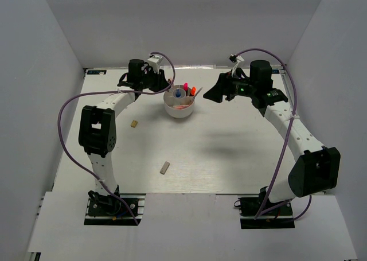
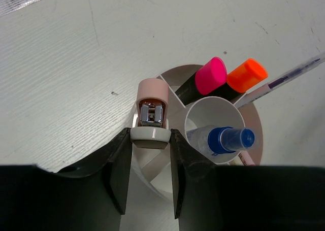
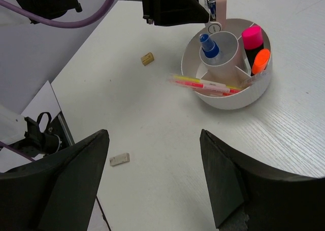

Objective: Sort the stationery into containers
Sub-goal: Place the stapler in the storage box.

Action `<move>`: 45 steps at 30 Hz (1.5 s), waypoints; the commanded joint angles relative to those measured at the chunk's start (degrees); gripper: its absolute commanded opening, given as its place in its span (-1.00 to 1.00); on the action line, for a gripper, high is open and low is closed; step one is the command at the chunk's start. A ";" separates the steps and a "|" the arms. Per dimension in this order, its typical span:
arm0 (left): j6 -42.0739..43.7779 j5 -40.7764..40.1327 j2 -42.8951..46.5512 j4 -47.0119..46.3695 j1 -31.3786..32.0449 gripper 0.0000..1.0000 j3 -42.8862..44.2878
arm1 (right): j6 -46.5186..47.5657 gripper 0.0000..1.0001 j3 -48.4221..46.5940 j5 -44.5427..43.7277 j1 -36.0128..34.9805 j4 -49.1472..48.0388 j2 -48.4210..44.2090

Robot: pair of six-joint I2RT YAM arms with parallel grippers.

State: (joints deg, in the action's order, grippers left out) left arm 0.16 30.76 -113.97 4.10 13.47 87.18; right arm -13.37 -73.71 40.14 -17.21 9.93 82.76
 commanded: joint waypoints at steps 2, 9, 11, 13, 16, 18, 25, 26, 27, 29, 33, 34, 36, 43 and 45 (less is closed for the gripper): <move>1.51 0.00 1.12 0.29 0.24 -0.29 1.77 | -0.43 0.55 -0.56 1.26 0.34 -2.64 -0.14; 1.68 0.61 1.56 1.00 0.24 -0.18 1.07 | -0.70 0.55 0.15 1.26 0.16 -2.90 -0.23; 1.51 0.79 1.74 0.65 0.24 -0.17 0.72 | -0.96 0.56 0.41 1.61 0.25 -3.25 -0.32; 1.33 1.40 2.35 0.13 0.24 -0.20 0.37 | -1.05 0.55 0.76 1.61 0.25 -3.26 -0.49; 1.16 1.84 2.62 0.12 0.24 -0.24 0.45 | -0.96 0.56 0.94 1.43 0.25 -3.34 -0.41; 1.24 1.93 2.70 0.12 0.76 -0.25 0.63 | -1.05 0.56 1.11 1.52 0.25 -3.34 -0.32; 1.33 2.46 2.88 0.38 0.76 -0.25 0.01 | -1.31 0.55 1.64 1.78 0.25 -3.69 -0.41; 1.24 2.55 2.97 0.38 0.76 -0.25 0.01 | -1.31 0.55 1.64 1.87 0.08 -3.69 -0.41; 1.07 2.37 3.05 0.38 0.76 -0.25 -0.16 | -1.31 0.56 1.73 1.87 0.25 -3.69 -0.49; 0.98 2.02 3.14 0.12 0.76 -0.19 -0.34 | -1.49 0.56 1.73 2.05 0.42 -3.87 -0.32; 1.15 0.62 3.06 0.29 0.76 -0.02 -0.60 | -1.66 0.56 1.64 2.14 0.07 -4.04 -0.23; 1.24 0.27 2.97 0.38 0.76 0.06 -0.60 | -1.66 0.56 1.56 2.14 0.25 -3.87 -0.14; 1.24 0.09 2.97 0.47 0.76 0.31 -0.43 | -1.66 0.56 1.64 2.22 0.25 -4.05 -0.14; 0.45 0.00 4.63 -1.02 0.76 0.48 -1.04 | -1.67 0.56 1.64 2.40 0.07 -4.22 -0.06; -2.62 0.61 5.69 -2.86 0.07 0.41 -1.57 | -1.75 0.56 1.64 2.31 0.16 -4.22 -0.14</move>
State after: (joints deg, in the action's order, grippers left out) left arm -0.05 30.61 -113.60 4.10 13.98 86.54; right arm -14.83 -72.20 41.34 -17.21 8.40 82.83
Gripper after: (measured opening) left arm 0.712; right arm 0.778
